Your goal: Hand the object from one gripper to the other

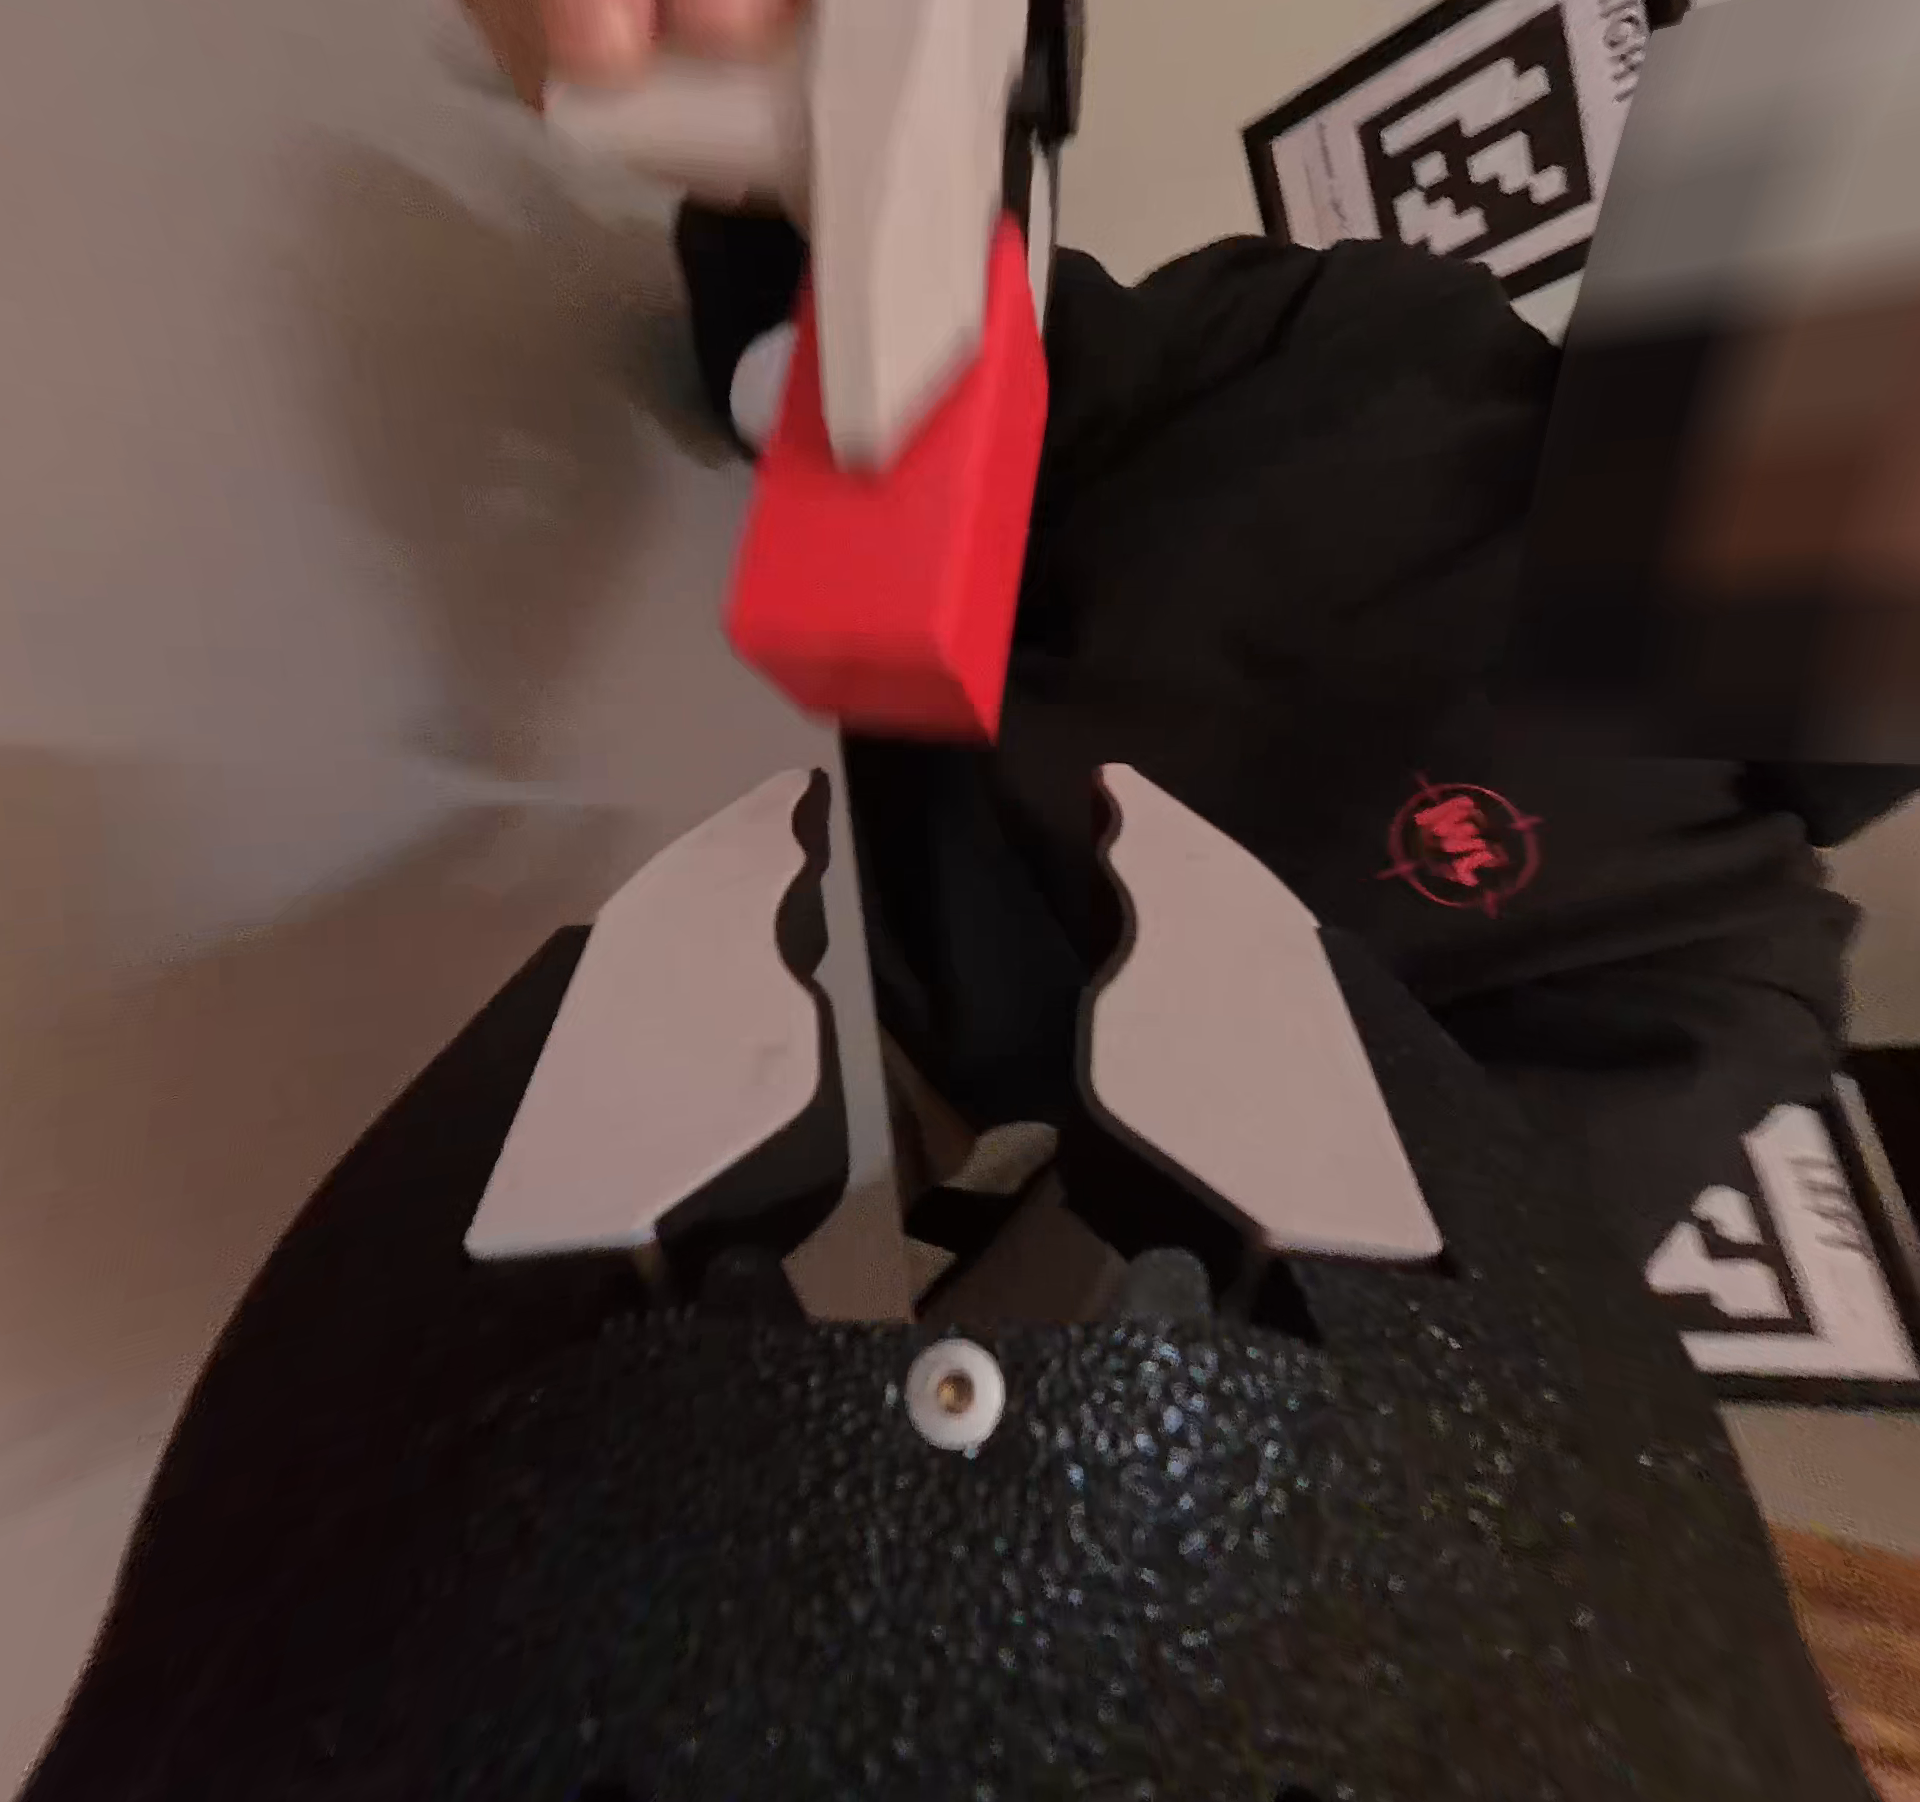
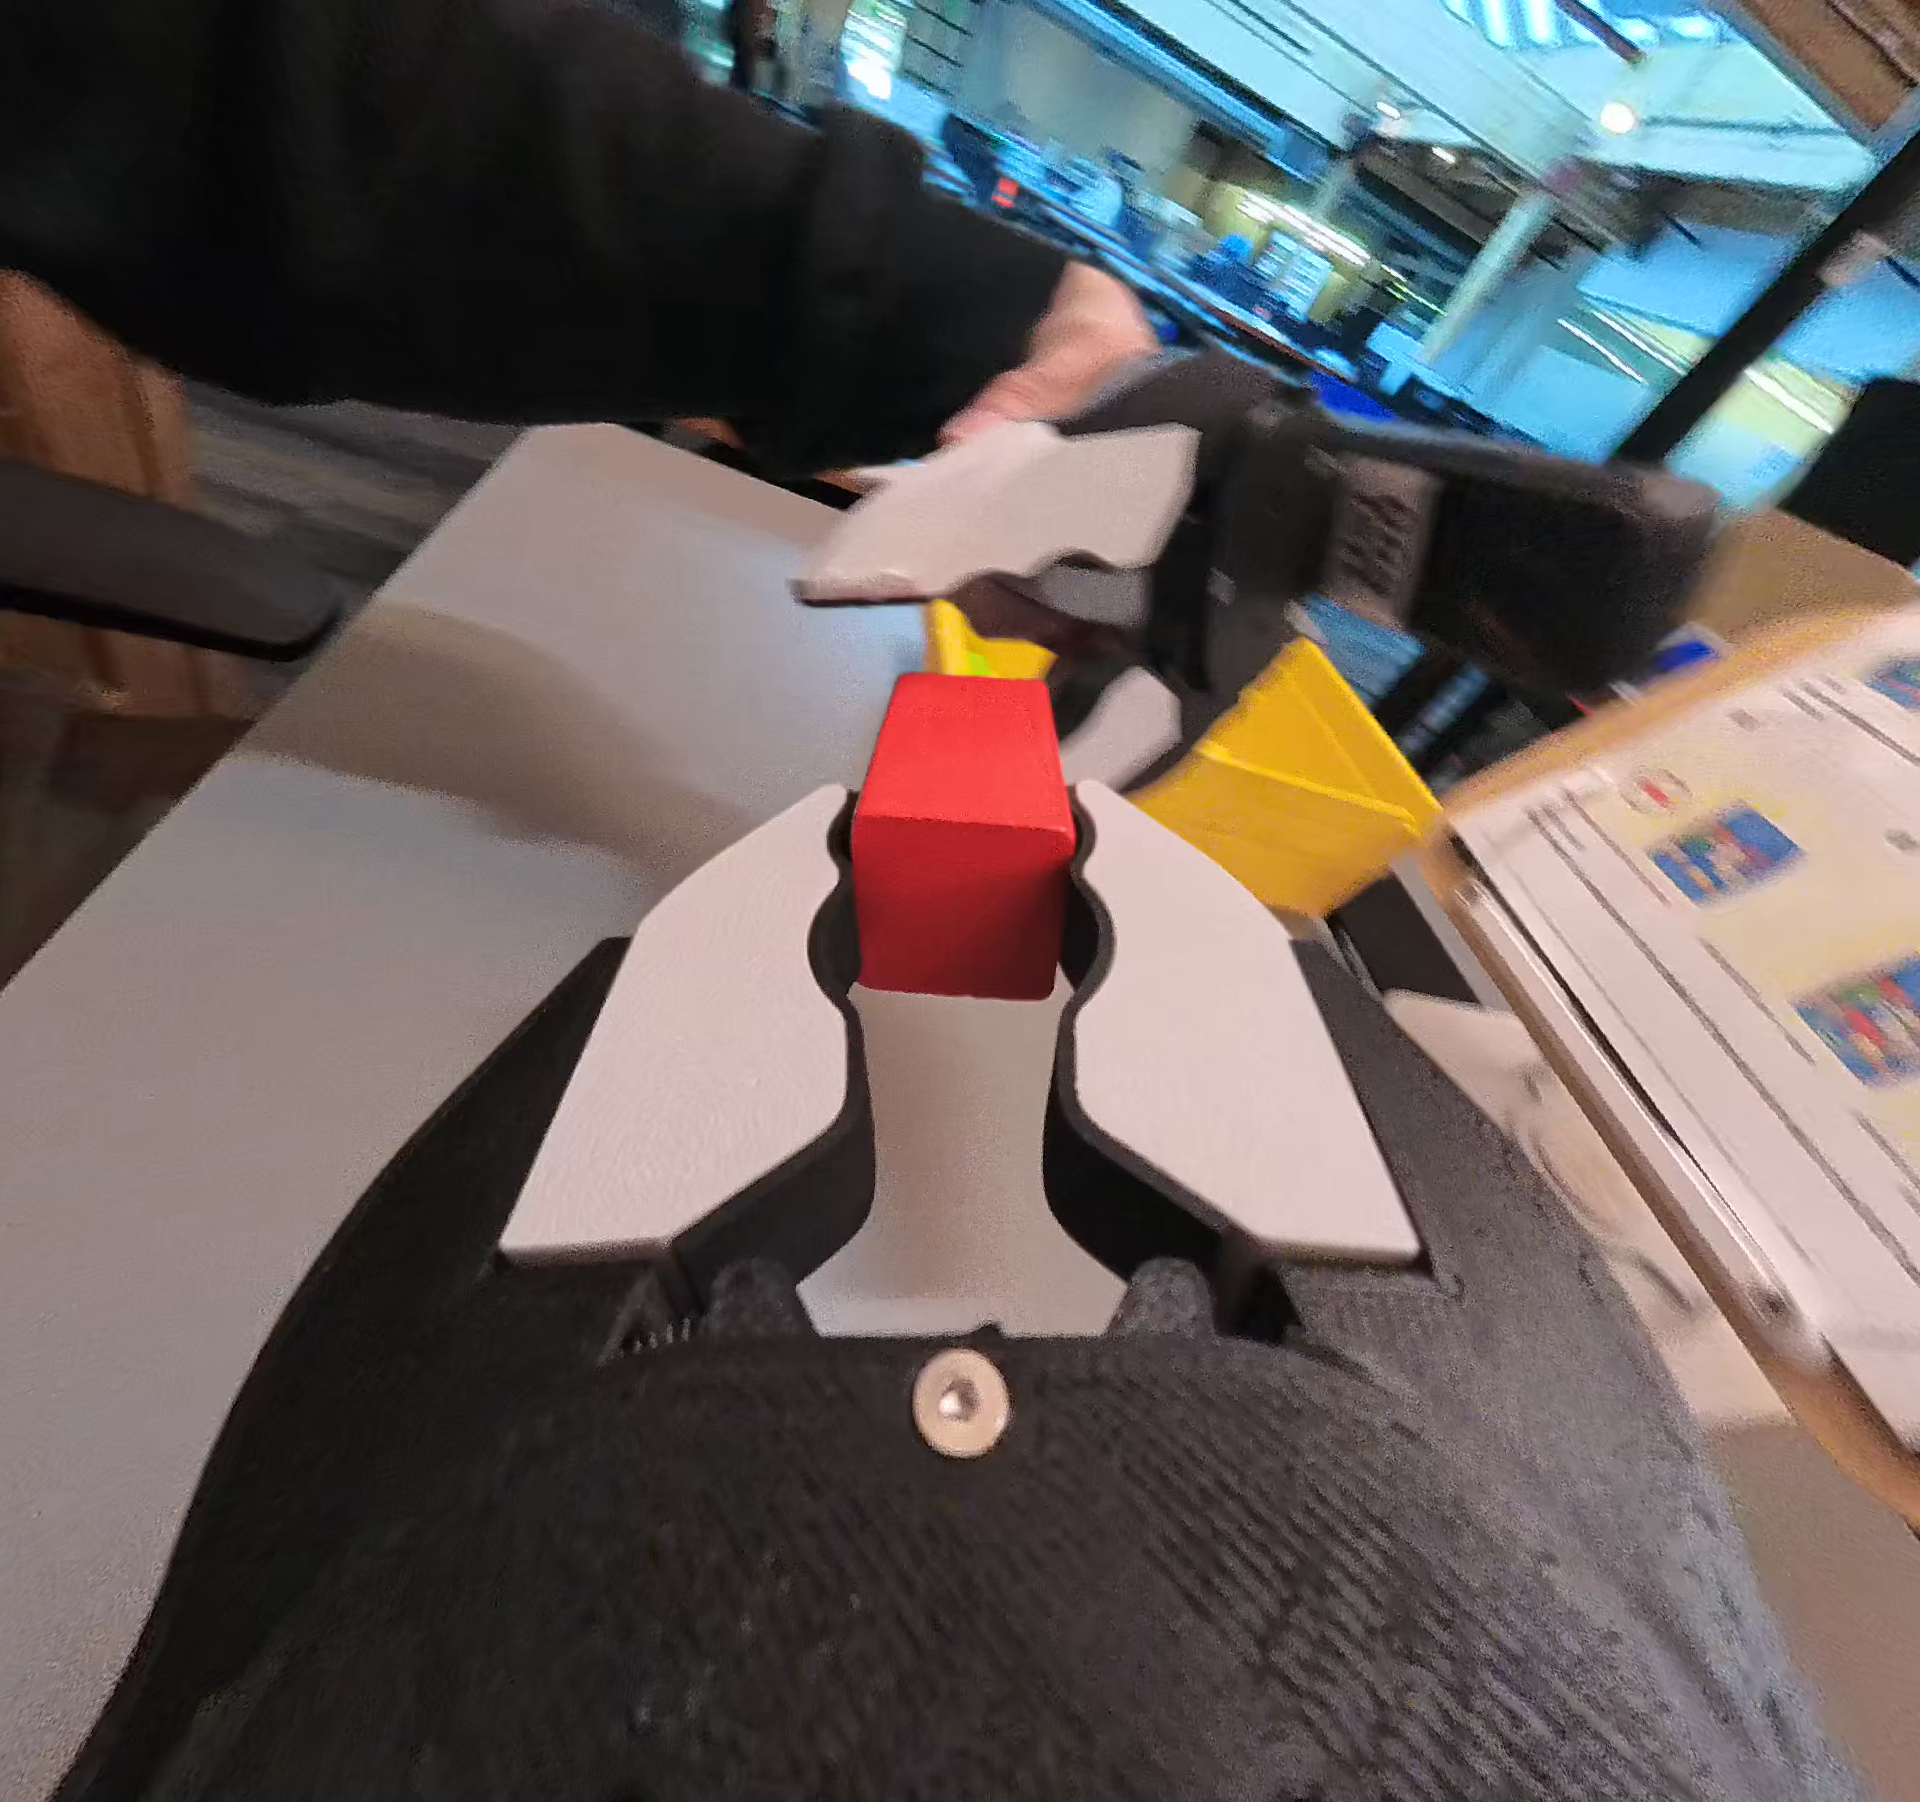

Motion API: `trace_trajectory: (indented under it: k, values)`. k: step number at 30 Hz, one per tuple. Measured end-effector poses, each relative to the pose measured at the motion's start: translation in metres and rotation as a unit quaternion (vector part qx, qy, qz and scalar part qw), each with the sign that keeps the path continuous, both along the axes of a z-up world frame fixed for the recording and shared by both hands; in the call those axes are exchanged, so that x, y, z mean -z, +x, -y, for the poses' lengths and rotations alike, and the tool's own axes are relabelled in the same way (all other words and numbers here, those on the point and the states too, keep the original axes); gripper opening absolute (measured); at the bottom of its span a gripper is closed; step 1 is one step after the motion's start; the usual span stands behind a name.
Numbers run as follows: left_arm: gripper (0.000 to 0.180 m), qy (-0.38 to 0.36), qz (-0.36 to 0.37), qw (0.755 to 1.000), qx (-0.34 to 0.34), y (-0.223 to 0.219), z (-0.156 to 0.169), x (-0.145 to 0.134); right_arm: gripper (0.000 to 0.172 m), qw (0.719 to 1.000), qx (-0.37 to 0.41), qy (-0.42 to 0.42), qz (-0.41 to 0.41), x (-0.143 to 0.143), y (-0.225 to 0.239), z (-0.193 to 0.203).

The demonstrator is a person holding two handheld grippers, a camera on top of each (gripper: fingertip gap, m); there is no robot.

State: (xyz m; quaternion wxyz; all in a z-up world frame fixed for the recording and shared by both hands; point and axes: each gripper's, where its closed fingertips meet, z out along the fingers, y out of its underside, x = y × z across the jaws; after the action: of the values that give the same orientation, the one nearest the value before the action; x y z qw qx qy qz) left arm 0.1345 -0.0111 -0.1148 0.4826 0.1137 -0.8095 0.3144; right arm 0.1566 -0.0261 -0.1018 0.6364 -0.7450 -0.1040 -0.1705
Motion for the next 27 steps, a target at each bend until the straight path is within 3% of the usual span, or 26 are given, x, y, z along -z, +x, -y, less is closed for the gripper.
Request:
trace_trajectory:
  k: [3, 6, 10, 12, 15, 19, 27]
  values:
    - [0.046, -0.03, 0.059, 0.996, -0.062, 0.013, -0.009, 0.006, 0.036, 0.991, 0.128, 0.013, -0.029, -0.008, 0.046, 0.04]
    - [0.044, -0.04, 0.14, 0.974, -0.176, 0.04, -0.016, 0.016, 0.036, 0.955, 0.281, 0.04, -0.082, -0.007, 0.097, 0.104]
    - [0.037, -0.029, 0.273, 0.892, -0.358, 0.086, -0.039, 0.026, 0.036, 0.877, 0.46, 0.044, -0.13, 0.01, 0.139, 0.197]
    - [0.037, -0.013, 0.325, 0.848, -0.418, 0.098, -0.058, 0.031, 0.036, 0.841, 0.522, 0.032, -0.141, 0.019, 0.149, 0.236]
    - [0.037, 0.0, 0.405, 0.783, -0.472, 0.101, -0.083, 0.034, 0.036, 0.805, 0.571, 0.023, -0.16, 0.034, 0.161, 0.276]
    - [0.031, -0.003, 0.49, 0.7, -0.519, 0.097, -0.11, 0.031, 0.036, 0.777, 0.604, -0.045, -0.173, 0.064, 0.189, 0.304]
    - [0.042, 0.085, 0.538, 0.638, -0.545, 0.087, -0.167, 0.035, 0.036, 0.723, 0.634, -0.201, -0.185, 0.103, 0.243, 0.326]
